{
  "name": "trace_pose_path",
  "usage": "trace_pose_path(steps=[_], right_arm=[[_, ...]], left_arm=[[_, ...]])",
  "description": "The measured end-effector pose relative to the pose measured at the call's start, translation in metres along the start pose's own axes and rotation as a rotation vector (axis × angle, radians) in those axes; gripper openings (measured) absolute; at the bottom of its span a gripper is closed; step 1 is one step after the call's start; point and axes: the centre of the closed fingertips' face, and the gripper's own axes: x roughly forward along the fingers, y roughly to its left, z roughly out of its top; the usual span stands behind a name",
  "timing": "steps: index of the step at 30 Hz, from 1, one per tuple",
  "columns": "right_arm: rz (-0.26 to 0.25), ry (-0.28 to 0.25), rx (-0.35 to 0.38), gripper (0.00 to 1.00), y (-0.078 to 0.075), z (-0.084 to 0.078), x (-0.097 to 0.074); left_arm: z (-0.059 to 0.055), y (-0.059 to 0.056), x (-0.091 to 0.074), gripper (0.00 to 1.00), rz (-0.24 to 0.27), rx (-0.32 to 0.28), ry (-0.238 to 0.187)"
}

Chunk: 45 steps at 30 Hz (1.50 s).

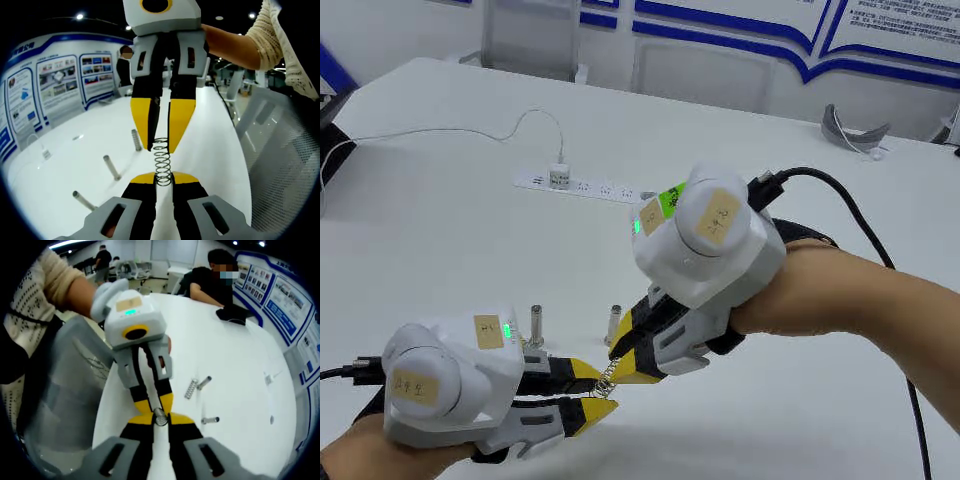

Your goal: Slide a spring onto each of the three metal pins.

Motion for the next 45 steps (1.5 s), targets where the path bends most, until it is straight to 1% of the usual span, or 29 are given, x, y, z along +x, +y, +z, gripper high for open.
trace_pose_path(steps=[13, 26, 36, 45], right_arm=[[-0.004, -0.014, -0.011, 0.12, 0.000, 0.011, 0.001], [0.003, -0.012, 0.005, 0.14, 0.000, 0.010, 0.002], [0.017, 0.008, 0.014, 0.15, 0.003, 0.005, 0.004], [0.018, 0.015, 0.023, 0.13, 0.002, 0.004, 0.007]], left_arm=[[0.004, 0.000, 0.002, 0.11, 0.000, -0.002, -0.015], [0.004, 0.000, 0.001, 0.11, 0.008, -0.009, -0.023], [0.003, 0.001, 0.000, 0.11, 0.011, -0.011, -0.024], [0.006, 0.001, 0.000, 0.11, 0.011, -0.002, -0.031]])
